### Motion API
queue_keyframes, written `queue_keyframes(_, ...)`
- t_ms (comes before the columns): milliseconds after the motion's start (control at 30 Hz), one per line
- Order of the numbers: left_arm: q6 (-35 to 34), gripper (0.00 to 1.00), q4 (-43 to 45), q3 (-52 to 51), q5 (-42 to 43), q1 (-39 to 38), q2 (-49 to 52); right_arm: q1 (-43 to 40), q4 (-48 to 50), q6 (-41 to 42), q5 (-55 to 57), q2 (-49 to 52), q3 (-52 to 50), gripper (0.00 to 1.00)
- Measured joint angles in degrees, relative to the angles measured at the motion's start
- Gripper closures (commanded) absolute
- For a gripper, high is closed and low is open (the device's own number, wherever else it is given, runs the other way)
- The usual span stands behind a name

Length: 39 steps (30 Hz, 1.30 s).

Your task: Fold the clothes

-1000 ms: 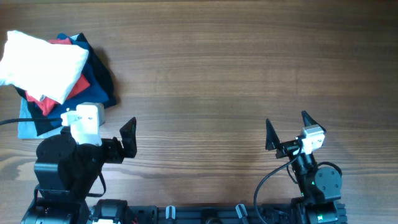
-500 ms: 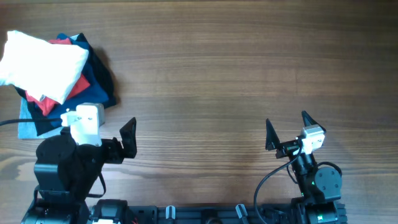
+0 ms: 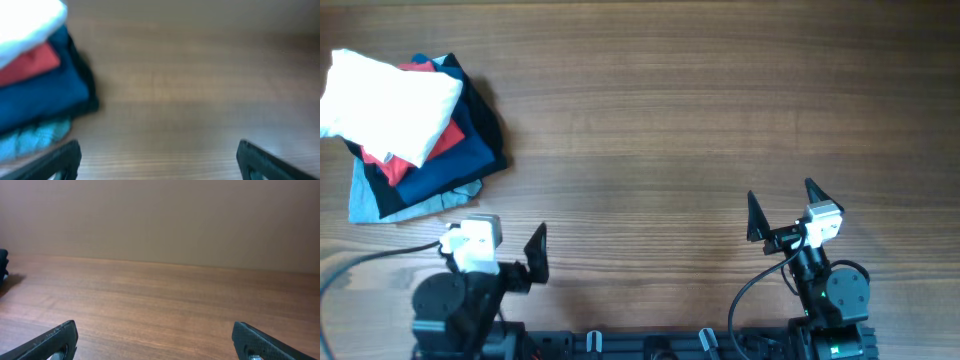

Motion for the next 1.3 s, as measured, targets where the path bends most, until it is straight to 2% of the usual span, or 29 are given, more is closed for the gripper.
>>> queue_keyframes(167,-0.35,0.00,16.22,-13.60,2.84,0.00,-7.41,0.00,0.04,0.00,0.00,0.00,0.00,0.00)
queue_keyframes(400,-0.61,0.00,42.10,-27.06,5.86,0.00,-7.91,0.00,0.04,0.00,0.00,0.00,0.00,0.00)
queue_keyframes(433,-0.59,0.00,43.43,-27.82,5.99,0.00,-7.91,0.00,0.04,0.00,0.00,0.00,0.00,0.00)
queue_keyframes(567,-0.57,0.00,44.24,-29.14,5.77,0.00,-7.91,0.00,0.04,0.00,0.00,0.00,0.00,0.01)
queue_keyframes(667,-0.57,0.00,40.65,-29.22,5.75,0.00,-7.96,0.00,0.04,0.00,0.00,0.00,0.00,0.00)
queue_keyframes(1300,-0.57,0.00,40.63,-29.29,5.73,-0.57,-7.91,0.00,0.04,0.00,0.00,0.00,0.00,0.00)
